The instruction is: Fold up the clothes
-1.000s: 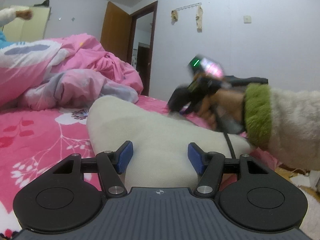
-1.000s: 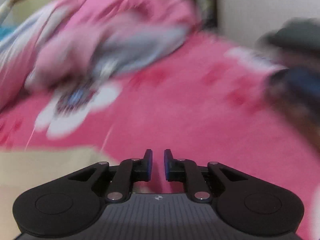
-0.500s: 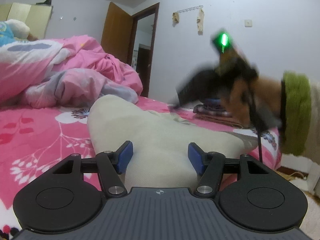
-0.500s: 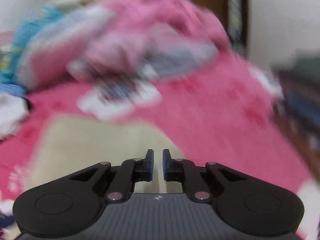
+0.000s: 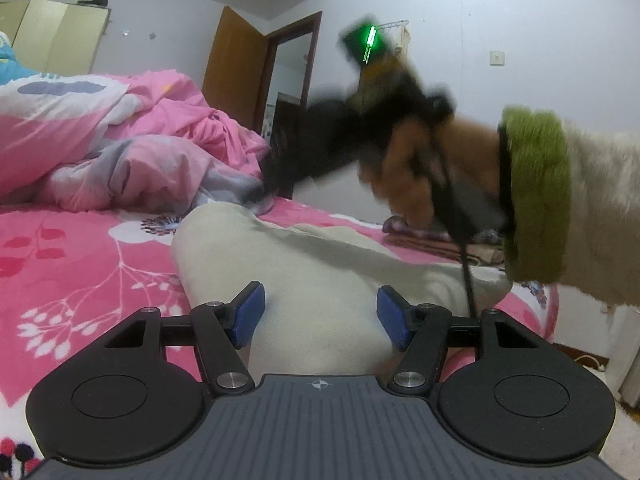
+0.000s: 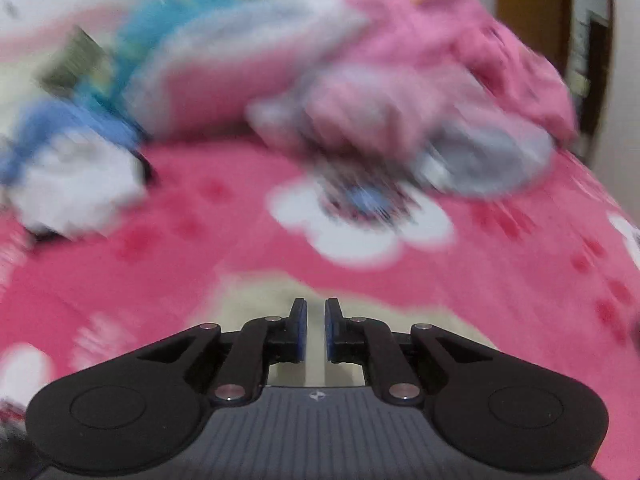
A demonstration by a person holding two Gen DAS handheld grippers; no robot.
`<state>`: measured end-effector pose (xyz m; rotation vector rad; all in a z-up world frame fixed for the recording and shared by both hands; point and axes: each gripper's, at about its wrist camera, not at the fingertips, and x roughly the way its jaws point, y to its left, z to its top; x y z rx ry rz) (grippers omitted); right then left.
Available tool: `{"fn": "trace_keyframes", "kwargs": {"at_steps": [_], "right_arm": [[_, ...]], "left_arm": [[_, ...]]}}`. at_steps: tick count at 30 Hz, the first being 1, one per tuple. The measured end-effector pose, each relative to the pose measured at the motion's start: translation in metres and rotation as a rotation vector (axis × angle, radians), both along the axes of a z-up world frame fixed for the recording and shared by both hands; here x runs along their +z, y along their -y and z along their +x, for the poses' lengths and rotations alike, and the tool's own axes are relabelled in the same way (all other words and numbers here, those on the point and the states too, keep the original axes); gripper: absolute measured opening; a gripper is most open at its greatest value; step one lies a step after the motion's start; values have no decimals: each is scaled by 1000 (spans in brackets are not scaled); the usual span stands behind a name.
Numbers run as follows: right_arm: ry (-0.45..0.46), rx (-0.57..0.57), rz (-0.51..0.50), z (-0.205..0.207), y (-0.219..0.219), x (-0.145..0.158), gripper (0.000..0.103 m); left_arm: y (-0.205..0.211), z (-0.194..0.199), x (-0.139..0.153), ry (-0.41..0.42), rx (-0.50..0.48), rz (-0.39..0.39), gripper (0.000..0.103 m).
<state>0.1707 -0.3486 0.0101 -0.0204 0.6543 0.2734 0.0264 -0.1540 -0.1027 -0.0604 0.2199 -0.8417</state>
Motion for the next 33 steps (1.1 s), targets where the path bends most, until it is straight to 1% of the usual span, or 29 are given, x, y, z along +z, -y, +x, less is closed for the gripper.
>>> {"fn": "trace_keyframes", "kwargs": {"at_steps": [1,3,4,5,6,7,9,11,12,13,14,15,16,19,22,24,26,27,28,30,33], "right_arm": [[29,38,34,-3,-8,7,8],[-4,106,-17,9,-21,-18,7],[-58,93,-80,21,-23,-47,9],[-68,88,-77,25,-19,-70,9],[-73,89,-37,28,-12,-67,9],[-91,74,-17,30,-8,-59,11],[-92,69,-61,26,-12,-50,12],[-55,65,-10,15,-13,-28,13],[-27,74,45,1,-15,-17,12],[5,96,93,-3,-14,-8,12],[18,108,86,-2,-16,-10,12],[-5,107,39,4,-21,-25,12],[-66,96,-15,12,-26,-47,7],[-107,59,89,26,-10,-50,4],[-6,20,91,-2,1,-11,7],[79,-14,103,-31,18,14,7],[89,-71,82,-49,36,17,7],[48,-107,68,-51,45,5,7],[-28,-148,35,-46,52,-18,7],[-57,-181,-20,-49,57,-76,5],[-51,-232,23,-53,60,-57,6]], "left_arm": [[0,0,0,-1,-1,-2,62],[-1,0,-1,-4,-2,-7,63],[-1,0,-1,-5,-3,-10,63],[-2,0,-1,-7,-4,-12,63],[-2,0,-1,-8,-4,-15,63],[-2,0,-1,-9,-5,-17,63],[-3,0,-2,-10,-5,-18,64],[-2,-1,-1,-7,-3,-13,64],[-2,-1,-1,-5,-2,-11,64],[-1,-1,-1,-4,-1,-9,64],[-1,-2,-1,-2,0,-6,64],[-1,-2,-1,-1,1,-4,65],[0,-2,-1,1,2,-2,65],[1,-3,-1,5,5,6,65],[2,-4,-1,9,8,13,65],[2,-4,0,12,10,17,65],[3,-4,1,9,13,26,66],[4,-4,2,2,16,34,66],[5,-4,4,-4,18,42,66],[6,-4,6,-18,23,57,67],[8,-4,11,-38,30,81,68]]}}
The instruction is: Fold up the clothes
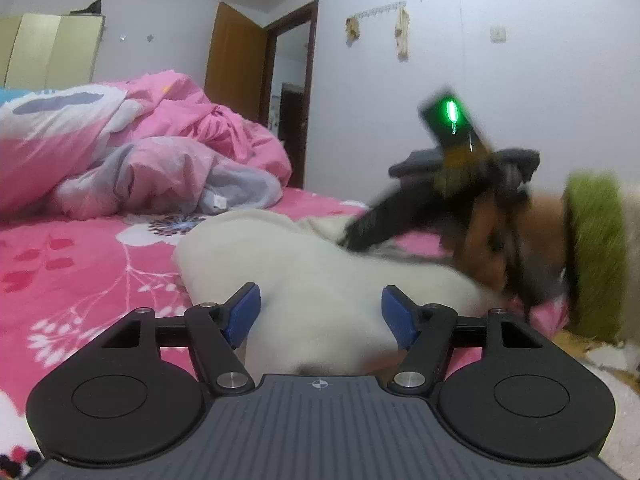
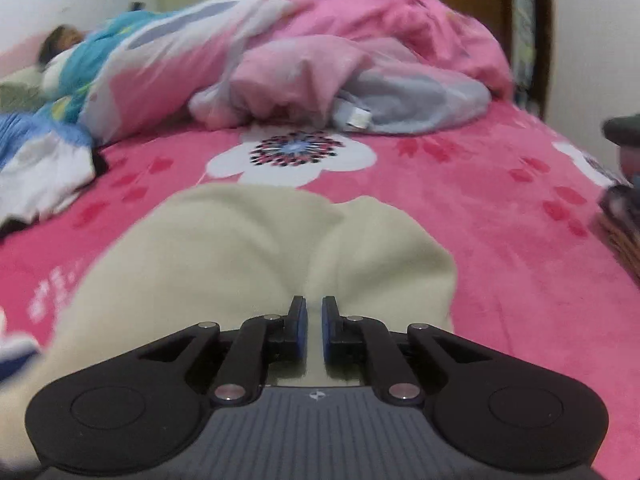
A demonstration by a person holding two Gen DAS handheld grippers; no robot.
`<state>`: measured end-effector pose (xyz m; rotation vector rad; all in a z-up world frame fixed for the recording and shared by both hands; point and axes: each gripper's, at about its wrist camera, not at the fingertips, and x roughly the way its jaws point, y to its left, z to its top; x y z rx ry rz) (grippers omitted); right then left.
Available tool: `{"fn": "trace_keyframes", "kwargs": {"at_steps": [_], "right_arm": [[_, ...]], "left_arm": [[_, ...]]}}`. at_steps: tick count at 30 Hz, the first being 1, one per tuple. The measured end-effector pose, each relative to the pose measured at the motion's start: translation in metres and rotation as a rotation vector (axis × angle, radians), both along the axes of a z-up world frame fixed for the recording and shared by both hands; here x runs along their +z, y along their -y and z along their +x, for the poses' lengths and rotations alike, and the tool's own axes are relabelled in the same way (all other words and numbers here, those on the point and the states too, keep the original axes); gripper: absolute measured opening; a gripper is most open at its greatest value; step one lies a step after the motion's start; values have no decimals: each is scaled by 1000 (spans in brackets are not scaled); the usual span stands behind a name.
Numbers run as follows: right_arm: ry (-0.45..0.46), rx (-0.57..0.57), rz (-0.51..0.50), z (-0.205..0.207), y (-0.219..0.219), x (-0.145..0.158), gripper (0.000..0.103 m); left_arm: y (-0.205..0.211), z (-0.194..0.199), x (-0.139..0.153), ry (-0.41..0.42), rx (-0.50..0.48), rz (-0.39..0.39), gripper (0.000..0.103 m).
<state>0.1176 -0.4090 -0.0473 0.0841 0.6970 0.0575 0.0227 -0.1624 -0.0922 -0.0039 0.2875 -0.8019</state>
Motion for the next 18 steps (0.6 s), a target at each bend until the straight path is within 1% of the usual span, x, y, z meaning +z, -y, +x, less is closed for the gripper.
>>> {"fn": "trace_keyframes", "kwargs": {"at_steps": [1,3,4,6,8,9,10,11,12,14,17,18], "right_arm": [[8,-23,24,-6,2,12,7],[85,-34,51,-30,4,39,7],[129,-38,54,-47,4,53,8],[183,-25,91,-83,4,69,8],[135,-5,112,-106,2,58,8],[58,-6,77,-108,-1,41,8],[-47,-13,14,-104,-6,12,7],[-14,-24,-3,-108,-8,-8,7],[37,-29,-3,-113,-8,-13,7],[-3,-79,36,-107,-6,3,8],[74,-86,93,-126,-8,36,8],[98,-82,112,-136,-9,38,8]], "left_arm": [[1,0,1,-7,2,8,68],[2,0,4,-20,7,23,68],[3,0,6,-27,10,31,68],[4,0,8,-40,15,46,68],[6,1,11,-54,19,62,68],[7,1,13,-65,19,72,69],[11,0,15,-69,24,91,69],[14,-1,17,-70,30,113,69],[18,-2,18,-71,37,134,69],[21,-2,22,-90,56,157,69],[23,-3,26,-116,84,186,69],[23,-5,26,-113,91,196,69]]}}
